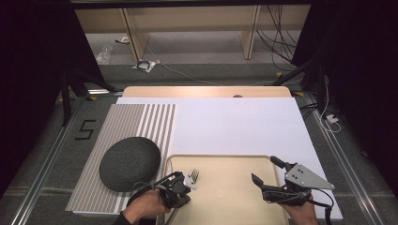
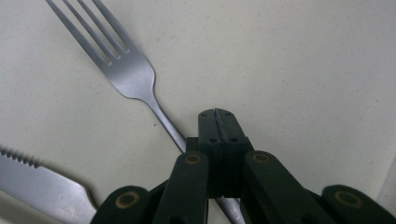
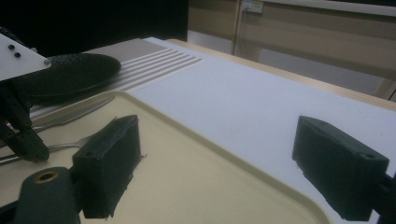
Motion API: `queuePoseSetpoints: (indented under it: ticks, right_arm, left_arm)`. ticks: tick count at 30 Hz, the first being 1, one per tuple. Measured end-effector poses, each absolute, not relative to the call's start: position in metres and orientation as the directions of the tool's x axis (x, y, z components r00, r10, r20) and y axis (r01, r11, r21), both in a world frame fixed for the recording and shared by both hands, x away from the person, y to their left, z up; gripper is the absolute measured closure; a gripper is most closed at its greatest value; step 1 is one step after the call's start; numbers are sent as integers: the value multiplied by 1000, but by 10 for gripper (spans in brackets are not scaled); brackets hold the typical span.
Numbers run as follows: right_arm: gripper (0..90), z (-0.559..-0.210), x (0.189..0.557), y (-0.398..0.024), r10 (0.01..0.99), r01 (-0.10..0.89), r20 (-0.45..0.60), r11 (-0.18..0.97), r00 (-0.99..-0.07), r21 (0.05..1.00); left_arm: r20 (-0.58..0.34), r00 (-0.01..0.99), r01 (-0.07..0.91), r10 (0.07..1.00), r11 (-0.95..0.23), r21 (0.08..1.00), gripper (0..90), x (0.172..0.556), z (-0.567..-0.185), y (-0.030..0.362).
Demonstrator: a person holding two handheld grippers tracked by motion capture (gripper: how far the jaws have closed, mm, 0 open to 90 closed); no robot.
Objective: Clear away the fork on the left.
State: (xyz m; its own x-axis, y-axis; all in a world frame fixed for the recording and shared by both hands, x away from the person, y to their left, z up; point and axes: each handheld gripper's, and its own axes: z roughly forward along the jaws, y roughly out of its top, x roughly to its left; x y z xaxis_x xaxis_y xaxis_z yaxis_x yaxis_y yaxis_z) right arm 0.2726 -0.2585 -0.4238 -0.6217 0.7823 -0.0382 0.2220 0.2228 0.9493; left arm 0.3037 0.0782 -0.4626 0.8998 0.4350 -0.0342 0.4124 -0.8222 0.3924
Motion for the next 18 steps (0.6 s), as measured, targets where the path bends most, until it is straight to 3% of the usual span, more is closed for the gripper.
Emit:
queuePoseSetpoints:
  ticks: [18]
  right_arm:
    - [162,-424,273,-258,783,220,-38,220,-621,950]
  left_arm:
    - [-31,877,451,479,-801,394,892,309,-462,96]
